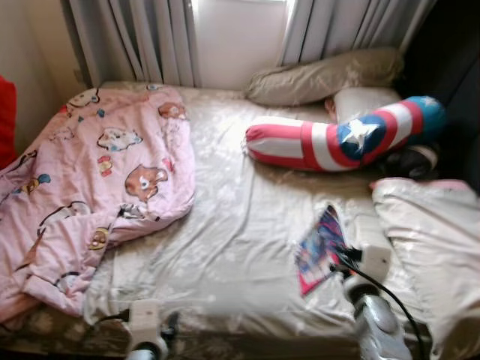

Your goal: Clean up the room

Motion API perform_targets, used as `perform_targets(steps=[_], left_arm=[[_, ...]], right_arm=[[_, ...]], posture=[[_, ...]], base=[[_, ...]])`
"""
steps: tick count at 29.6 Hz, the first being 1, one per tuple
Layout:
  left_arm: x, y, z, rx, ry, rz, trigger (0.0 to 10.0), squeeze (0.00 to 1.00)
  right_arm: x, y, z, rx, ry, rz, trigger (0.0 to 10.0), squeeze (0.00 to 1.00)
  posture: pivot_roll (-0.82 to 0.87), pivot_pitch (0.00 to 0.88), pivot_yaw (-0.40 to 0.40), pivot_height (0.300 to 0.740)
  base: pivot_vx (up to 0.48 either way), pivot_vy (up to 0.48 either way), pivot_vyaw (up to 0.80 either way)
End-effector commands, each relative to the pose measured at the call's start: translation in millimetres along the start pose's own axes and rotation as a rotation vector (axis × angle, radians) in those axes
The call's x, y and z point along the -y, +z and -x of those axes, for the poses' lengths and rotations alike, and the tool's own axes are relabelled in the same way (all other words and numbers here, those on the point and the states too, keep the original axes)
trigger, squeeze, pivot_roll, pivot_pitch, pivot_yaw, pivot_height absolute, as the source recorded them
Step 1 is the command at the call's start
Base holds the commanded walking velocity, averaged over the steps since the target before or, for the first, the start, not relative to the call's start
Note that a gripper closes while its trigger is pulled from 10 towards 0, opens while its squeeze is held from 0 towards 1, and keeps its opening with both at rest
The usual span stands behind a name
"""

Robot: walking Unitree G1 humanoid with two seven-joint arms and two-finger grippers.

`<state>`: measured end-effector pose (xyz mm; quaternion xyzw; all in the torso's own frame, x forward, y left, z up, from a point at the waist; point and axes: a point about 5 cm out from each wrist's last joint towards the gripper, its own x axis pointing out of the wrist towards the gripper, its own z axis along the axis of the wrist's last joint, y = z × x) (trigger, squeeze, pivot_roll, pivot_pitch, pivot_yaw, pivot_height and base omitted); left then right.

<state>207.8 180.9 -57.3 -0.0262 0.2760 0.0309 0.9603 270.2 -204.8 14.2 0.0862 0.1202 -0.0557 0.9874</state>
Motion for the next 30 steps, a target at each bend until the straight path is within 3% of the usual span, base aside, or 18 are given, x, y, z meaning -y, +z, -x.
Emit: perform_targets(steps=[1,7,10,30], left_arm=[[-9.9,-2,1.6,-0.013,0.022,-0.021,10.0,0.00],[-9.9,-2,1.6,-0.013,0.021,-0.022,10.0,0.00],[-17.3,-9,5.0,-0.048,0.023,-0.015,10.0,0.00],[-18.7,-13,6.5,-0.077,0.022,-0.005,10.0,0.00]], right_arm=[[-8.7,12,-5.3,0.055,0.024,-0.011,10.0,0.00],[-8.9,11,-5.5,0.057,0.025,-0.010,10.0,0.00],[-17.2,4,-2.5,0.031,0.066,-0.012,10.0,0.00],[-24.6,-2,-0.2,-0.002,0.142,0.012,10.0,0.00]], posture=[[0.10,0.000,-0.102,0.740],[0.10,0.000,-0.102,0.740],[0.10,0.030,-0.083,0.740],[0.10,0.041,-0.080,0.740]], base=[[0.000,-0.428,0.00],[0.000,-0.428,0.00],[0.000,0.000,0.00],[0.000,0.000,0.00]])
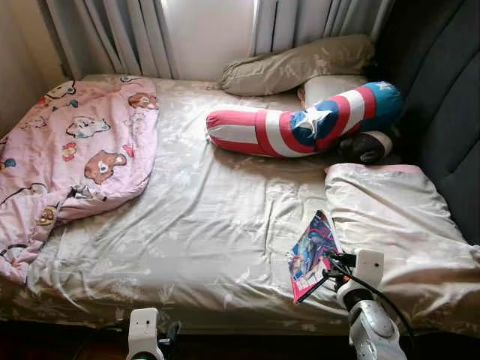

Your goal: Clean up the room

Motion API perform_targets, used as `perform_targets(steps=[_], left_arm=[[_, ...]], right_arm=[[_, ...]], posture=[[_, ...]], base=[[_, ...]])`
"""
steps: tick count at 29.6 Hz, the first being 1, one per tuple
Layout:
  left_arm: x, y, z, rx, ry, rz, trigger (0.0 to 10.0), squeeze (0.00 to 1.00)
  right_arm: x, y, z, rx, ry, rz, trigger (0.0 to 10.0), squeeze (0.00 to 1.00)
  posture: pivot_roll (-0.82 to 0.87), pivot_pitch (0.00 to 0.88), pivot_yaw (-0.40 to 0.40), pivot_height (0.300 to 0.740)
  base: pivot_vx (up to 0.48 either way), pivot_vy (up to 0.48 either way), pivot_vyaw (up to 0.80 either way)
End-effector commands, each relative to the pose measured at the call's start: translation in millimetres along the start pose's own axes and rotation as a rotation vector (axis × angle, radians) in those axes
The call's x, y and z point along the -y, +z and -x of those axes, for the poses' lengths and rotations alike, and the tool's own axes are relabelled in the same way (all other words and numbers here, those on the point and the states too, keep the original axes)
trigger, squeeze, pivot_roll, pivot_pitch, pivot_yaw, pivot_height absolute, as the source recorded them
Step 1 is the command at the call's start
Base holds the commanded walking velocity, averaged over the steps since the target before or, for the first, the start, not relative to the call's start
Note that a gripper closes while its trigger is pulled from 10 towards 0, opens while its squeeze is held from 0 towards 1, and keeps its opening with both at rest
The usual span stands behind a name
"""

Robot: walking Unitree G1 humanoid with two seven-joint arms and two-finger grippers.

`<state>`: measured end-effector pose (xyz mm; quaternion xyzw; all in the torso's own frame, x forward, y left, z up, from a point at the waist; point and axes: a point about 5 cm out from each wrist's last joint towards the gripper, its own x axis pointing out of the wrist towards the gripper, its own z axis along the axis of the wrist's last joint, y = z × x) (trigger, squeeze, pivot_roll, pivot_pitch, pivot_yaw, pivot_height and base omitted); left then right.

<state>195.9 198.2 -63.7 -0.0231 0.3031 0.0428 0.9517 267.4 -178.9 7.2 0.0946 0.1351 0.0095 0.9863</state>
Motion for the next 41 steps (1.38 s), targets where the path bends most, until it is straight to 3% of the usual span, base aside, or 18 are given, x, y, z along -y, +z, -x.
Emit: perform_targets(steps=[1,7,28,34,38,41], left_arm=[[-0.7,-3,0.6,-0.022,-0.003,-0.005,10.0,0.00],[-0.8,-3,0.6,-0.025,-0.004,-0.004,10.0,0.00],[0.2,-6,0.9,-0.040,-0.012,0.002,10.0,0.00],[-0.4,-5,0.8,-0.035,-0.016,0.007,10.0,0.00],[-0.5,-4,0.6,-0.028,-0.022,0.006,10.0,0.00],[-0.6,-3,0.5,-0.022,-0.026,0.004,10.0,0.00]], right_arm=[[-1.8,10,-3.2,0.041,0.029,0.023,10.0,0.00],[-7.5,9,-2.8,0.037,0.071,0.045,10.0,0.00],[-3.7,8,-3.9,0.033,0.011,-0.002,10.0,0.00],[-6.6,3,-5.9,0.012,-0.012,-0.116,10.0,0.00],[-12.4,-2,-7.2,-0.007,0.008,-0.275,10.0,0.00],[-15.7,-3,-9.5,-0.018,0.026,-0.302,10.0,0.00]], posture=[[0.10,0.041,-0.080,0.740],[0.10,0.041,-0.081,0.740],[0.10,0.042,-0.085,0.740],[0.10,0.045,-0.084,0.740],[0.10,0.051,-0.079,0.740],[0.10,0.054,-0.077,0.740]], base=[[0.247,0.000,0.46],[0.265,0.000,0.68],[0.271,0.000,0.00],[0.000,0.000,0.00],[0.000,0.000,0.00],[0.000,0.000,0.00]])
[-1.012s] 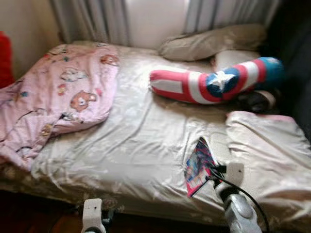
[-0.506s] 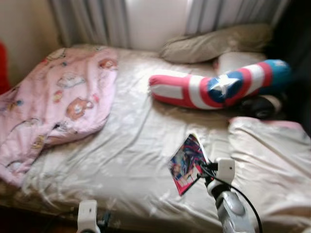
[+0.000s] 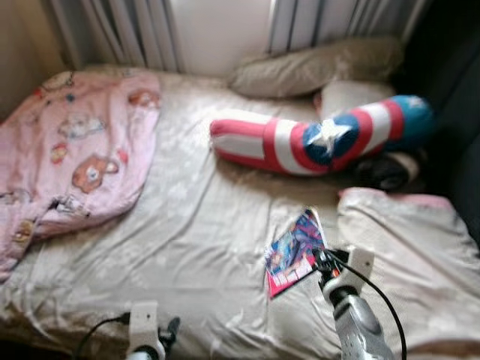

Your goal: Clean up the room

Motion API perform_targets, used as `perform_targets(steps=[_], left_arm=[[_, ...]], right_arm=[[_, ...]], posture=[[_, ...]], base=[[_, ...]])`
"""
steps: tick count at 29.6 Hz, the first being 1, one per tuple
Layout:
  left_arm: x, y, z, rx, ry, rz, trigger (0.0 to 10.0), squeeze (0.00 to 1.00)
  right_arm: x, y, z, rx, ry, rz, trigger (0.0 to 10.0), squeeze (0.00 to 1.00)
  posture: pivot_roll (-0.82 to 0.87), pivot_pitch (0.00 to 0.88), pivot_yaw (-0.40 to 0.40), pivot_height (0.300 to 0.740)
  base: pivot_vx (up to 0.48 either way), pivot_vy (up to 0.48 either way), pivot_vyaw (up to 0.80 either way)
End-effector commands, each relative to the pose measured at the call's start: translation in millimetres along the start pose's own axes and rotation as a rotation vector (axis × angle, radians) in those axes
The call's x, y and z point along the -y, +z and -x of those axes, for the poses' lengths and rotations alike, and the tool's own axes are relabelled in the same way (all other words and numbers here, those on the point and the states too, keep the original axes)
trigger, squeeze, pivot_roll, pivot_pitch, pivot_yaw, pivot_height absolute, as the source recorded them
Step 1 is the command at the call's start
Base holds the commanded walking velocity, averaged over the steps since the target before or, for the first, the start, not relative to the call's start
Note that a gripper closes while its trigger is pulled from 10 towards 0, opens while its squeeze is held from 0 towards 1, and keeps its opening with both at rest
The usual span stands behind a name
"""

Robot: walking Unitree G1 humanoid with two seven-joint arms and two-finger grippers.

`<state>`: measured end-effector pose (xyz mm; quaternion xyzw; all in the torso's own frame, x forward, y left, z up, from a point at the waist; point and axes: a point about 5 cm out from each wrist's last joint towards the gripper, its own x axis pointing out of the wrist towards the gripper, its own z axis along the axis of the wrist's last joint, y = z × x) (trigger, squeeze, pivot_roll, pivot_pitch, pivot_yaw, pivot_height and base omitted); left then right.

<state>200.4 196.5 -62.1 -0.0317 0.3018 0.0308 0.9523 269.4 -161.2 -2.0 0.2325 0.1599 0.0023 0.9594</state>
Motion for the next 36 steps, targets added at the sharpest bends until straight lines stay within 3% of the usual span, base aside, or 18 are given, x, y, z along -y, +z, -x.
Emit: perform_targets(steps=[1,5,7,10,16,26,29,31,32,36], left_arm=[[-3.0,-6,2.9,-0.019,0.001,-0.006,10.0,0.00],[-3.3,0,1.1,0.012,-0.002,-0.007,10.0,0.00],[-0.3,10,-2.4,0.055,-0.019,-0.020,10.0,0.00],[1.6,15,-4.1,0.075,-0.029,-0.027,10.0,0.00],[5.6,30,-8.7,0.140,-0.056,-0.042,10.0,0.00],[-1.2,41,-8.0,0.211,-0.054,-0.056,10.0,0.00],[4.8,58,-11.6,0.289,-0.072,-0.063,10.0,0.00],[4.8,58,-11.6,0.289,-0.072,-0.063,10.0,0.00],[13.9,73,-14.9,0.347,-0.100,-0.079,10.0,0.00],[19.2,79,-16.5,0.368,-0.114,-0.086,10.0,0.00]], right_arm=[[-3.0,9,-5.9,0.035,0.007,-0.023,10.0,0.00],[-3.0,12,-10.2,0.039,-0.013,-0.035,10.0,0.00],[-7.0,14,-13.4,0.056,0.002,-0.099,10.0,0.00],[-8.2,15,-14.6,0.059,0.007,-0.117,10.0,0.00],[-8.6,11,-17.5,0.012,-0.012,-0.081,10.0,0.00],[-1.4,8,-13.2,0.019,-0.035,-0.056,10.0,0.00],[-2.6,7,-12.2,0.038,-0.027,-0.070,10.0,0.00],[-2.6,7,-12.2,0.038,-0.027,-0.070,10.0,0.00],[-4.4,6,-12.3,0.044,-0.023,-0.070,10.0,0.00],[-7.2,5,-13.6,0.029,-0.009,-0.061,10.0,0.00]], posture=[[0.10,0.056,-0.076,0.740],[0.11,0.060,-0.071,0.740],[0.12,0.065,-0.063,0.740],[0.12,0.066,-0.061,0.740],[0.13,0.078,-0.041,0.735],[0.13,0.096,-0.023,0.701],[0.13,0.095,-0.020,0.701],[0.13,0.095,-0.020,0.701],[0.12,0.094,-0.017,0.701],[0.12,0.094,-0.015,0.697]], base=[[0.000,0.000,0.00],[0.000,0.000,0.00],[0.000,0.000,0.00],[0.000,0.000,0.00],[0.000,0.000,0.00],[0.000,0.000,0.00],[0.000,0.000,0.00],[0.000,0.000,0.00],[0.000,0.000,0.00],[0.000,0.000,0.00]])
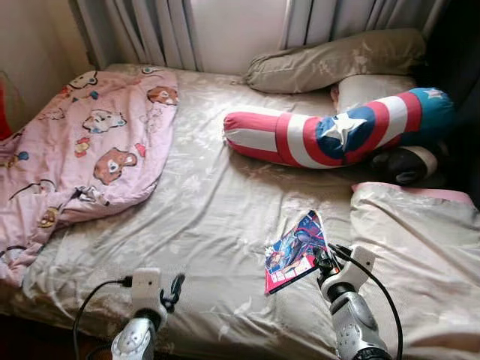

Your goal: Clean up the room

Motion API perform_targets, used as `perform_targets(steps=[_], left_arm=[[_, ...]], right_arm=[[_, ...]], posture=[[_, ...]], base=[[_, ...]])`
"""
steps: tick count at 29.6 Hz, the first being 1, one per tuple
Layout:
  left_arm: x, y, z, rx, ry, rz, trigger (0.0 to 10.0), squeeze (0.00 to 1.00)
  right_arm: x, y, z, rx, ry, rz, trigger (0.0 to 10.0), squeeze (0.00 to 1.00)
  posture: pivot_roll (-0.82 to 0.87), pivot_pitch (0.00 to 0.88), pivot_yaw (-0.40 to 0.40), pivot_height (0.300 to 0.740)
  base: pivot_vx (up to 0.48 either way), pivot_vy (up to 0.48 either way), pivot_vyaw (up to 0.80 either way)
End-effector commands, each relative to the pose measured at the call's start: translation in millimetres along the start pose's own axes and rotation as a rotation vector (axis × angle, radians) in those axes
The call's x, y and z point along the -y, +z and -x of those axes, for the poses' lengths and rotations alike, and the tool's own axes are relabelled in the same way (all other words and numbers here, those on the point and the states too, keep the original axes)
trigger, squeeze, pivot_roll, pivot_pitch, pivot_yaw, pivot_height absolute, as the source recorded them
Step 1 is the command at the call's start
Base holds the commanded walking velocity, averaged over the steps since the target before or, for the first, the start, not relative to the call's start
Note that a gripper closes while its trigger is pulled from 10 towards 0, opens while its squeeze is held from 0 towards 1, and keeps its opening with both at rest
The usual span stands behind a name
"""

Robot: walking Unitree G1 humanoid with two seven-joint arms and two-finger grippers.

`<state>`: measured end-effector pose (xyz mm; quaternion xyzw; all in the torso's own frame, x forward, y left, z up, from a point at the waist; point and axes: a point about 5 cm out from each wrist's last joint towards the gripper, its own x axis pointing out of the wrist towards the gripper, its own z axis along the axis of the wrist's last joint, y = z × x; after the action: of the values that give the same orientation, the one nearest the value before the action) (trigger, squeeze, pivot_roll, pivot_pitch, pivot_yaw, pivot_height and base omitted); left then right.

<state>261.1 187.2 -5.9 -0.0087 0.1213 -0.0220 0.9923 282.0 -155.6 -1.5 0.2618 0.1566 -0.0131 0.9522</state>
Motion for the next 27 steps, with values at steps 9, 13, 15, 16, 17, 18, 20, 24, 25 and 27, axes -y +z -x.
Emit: perform_targets(steps=[9,13,15,16,17,18,20,24,25,27], left_arm=[[6.5,1.7,2.8,0.033,-0.036,-0.024,10.0,0.00],[7.0,3.9,3.7,0.049,-0.042,-0.031,10.0,0.00],[6.8,4.4,3.6,0.052,-0.042,-0.033,10.0,0.00],[6.7,4.6,3.6,0.053,-0.041,-0.033,10.0,0.00],[6.7,5.2,3.4,0.055,-0.041,-0.035,10.0,0.00],[6.7,5.6,3.4,0.055,-0.042,-0.036,10.0,0.00],[6.6,5.9,3.4,0.056,-0.044,-0.037,10.0,0.00],[6.4,6.0,3.5,0.054,-0.044,-0.037,10.0,0.00],[6.3,5.5,3.9,0.051,-0.045,-0.037,10.0,0.00],[5.5,4.2,4.6,0.045,-0.044,-0.039,10.0,0.00]], right_arm=[[-0.5,5.7,-3.0,0.037,-0.005,0.002,10.0,0.00],[-3.2,5.3,-6.2,0.009,0.000,0.007,10.0,0.00],[-4.0,5.5,-6.3,0.016,0.003,-0.003,10.0,0.00],[-3.7,5.7,-6.3,0.019,-0.001,-0.001,10.0,0.00],[-3.4,7.1,-6.0,0.037,-0.006,0.001,10.0,0.00],[-3.4,8.1,-5.9,0.050,-0.007,-0.001,10.0,0.00],[-4.3,7.1,-6.6,0.040,-0.003,-0.010,10.0,0.00],[-6.2,7.2,-7.8,0.037,0.007,-0.014,10.0,0.00],[-8.1,7.8,-9.0,0.038,0.017,-0.032,10.0,0.00],[-8.9,10.5,-11.2,0.050,0.010,-0.092,10.0,0.00]], posture=[[0.13,0.089,-0.004,0.677],[0.13,0.086,-0.004,0.677],[0.13,0.084,-0.004,0.662],[0.14,0.083,-0.004,0.657],[0.14,0.086,-0.004,0.652],[0.14,0.089,-0.004,0.652],[0.14,0.093,-0.004,0.652],[0.14,0.098,-0.003,0.652],[0.14,0.101,-0.003,0.652],[0.15,0.103,-0.004,0.652]], base=[[0.000,0.000,0.00],[0.000,0.000,0.00],[0.000,0.000,0.00],[0.000,0.000,0.00],[0.000,0.000,0.00],[0.000,0.000,0.00],[0.000,0.000,0.00],[0.000,0.000,0.00],[0.000,0.000,0.00],[0.000,0.000,0.00]])
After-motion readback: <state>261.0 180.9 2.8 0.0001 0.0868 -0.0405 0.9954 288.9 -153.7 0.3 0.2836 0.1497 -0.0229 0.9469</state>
